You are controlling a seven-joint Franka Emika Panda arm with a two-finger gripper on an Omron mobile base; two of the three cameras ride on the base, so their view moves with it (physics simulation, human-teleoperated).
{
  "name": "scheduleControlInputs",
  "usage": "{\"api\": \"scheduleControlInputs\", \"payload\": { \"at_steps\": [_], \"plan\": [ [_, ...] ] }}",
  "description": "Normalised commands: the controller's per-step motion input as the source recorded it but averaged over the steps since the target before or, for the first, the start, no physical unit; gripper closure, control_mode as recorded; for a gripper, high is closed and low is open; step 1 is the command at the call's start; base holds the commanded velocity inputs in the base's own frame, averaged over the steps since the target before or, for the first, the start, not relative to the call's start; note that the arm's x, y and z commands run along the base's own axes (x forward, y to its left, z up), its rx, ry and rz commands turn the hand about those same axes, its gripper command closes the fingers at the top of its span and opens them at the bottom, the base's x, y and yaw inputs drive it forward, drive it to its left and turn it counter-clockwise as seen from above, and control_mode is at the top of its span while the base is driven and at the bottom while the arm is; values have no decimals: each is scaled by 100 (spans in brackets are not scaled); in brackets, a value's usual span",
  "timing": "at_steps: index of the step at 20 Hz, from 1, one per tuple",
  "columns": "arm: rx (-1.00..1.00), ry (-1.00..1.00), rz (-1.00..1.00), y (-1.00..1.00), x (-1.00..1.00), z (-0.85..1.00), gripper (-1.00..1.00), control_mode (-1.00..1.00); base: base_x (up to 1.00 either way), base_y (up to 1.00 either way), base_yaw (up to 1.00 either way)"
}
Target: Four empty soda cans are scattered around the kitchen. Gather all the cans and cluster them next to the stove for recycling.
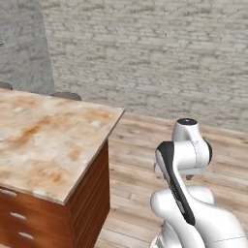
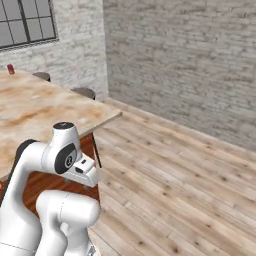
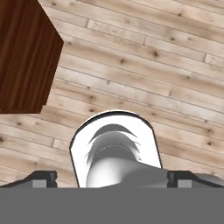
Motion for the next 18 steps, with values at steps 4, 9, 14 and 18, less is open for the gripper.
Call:
{"api": "scheduleControlInputs", "payload": {
  "at_steps": [4,9,14,18],
  "plan": [
    [0,0,0,0,0,0,-100,100,67,-55,19],
    [0,0,0,0,0,0,-100,100,70,-51,20],
    [0,0,0,0,0,0,-100,100,70,-54,19],
    [0,0,0,0,0,0,-100,100,71,-53,19]
  ]
}}
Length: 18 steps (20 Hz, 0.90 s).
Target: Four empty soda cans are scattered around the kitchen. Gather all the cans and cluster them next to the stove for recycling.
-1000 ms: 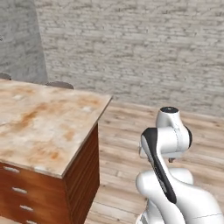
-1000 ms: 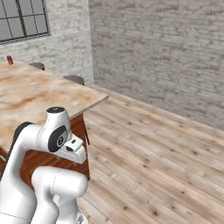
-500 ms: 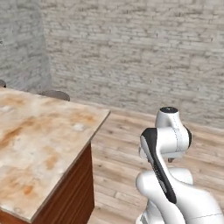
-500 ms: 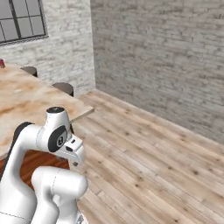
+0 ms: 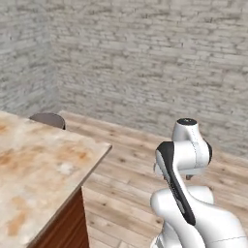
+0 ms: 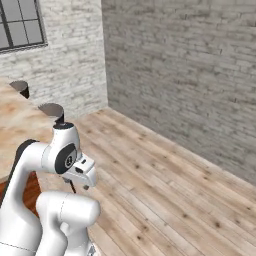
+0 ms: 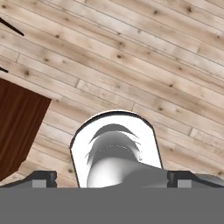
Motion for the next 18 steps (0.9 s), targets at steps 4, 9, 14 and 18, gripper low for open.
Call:
{"api": "scheduleControlInputs", "payload": {
  "at_steps": [4,9,14,18],
  "plan": [
    [0,0,0,0,0,0,-100,100,69,-55,20],
    [0,0,0,0,0,0,-100,100,66,-56,21],
    [0,0,0,0,0,0,-100,100,50,-21,38],
    [0,0,0,0,0,0,-100,100,34,-4,46]
  ]
}}
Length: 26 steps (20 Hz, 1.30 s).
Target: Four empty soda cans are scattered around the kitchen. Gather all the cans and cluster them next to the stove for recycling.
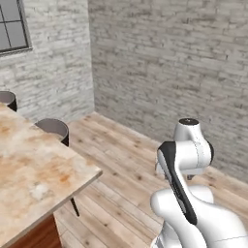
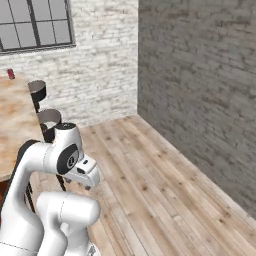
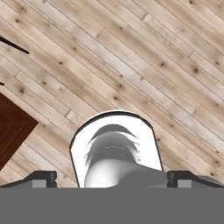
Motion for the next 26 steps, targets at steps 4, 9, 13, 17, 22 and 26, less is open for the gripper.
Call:
{"api": "scheduleControlInputs", "payload": {
  "at_steps": [4,9,13,17,22,26],
  "plan": [
    [0,0,0,0,0,0,-100,100,32,-2,47],
    [0,0,0,0,0,0,-100,100,43,-23,36],
    [0,0,0,0,0,0,-100,100,49,-54,25],
    [0,0,0,0,0,0,-100,100,42,-66,22],
    [0,0,0,0,0,0,-100,100,66,-54,18],
    [0,0,0,0,0,0,-100,100,77,-45,19]
  ]
}}
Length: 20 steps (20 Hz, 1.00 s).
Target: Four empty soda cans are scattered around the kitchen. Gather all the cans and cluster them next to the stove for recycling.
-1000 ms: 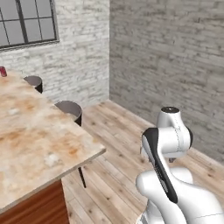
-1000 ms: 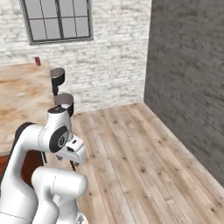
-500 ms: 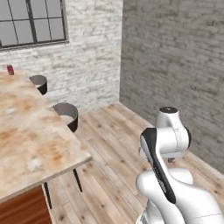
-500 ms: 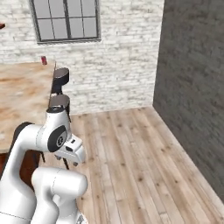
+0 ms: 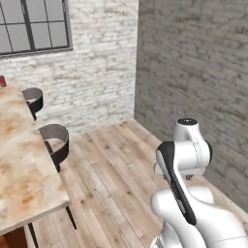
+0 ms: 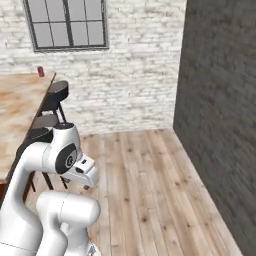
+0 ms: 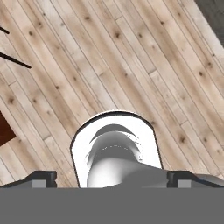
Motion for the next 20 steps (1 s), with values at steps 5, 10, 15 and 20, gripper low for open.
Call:
{"api": "scheduleControlInputs", "payload": {
  "at_steps": [5,10,15,20],
  "plan": [
    [0,0,0,0,0,0,-100,100,76,-43,21],
    [0,0,0,0,0,0,-100,100,77,-40,22],
    [0,0,0,0,0,0,-100,100,78,-30,26],
    [0,0,0,0,0,0,-100,100,81,-27,27]
  ]
}}
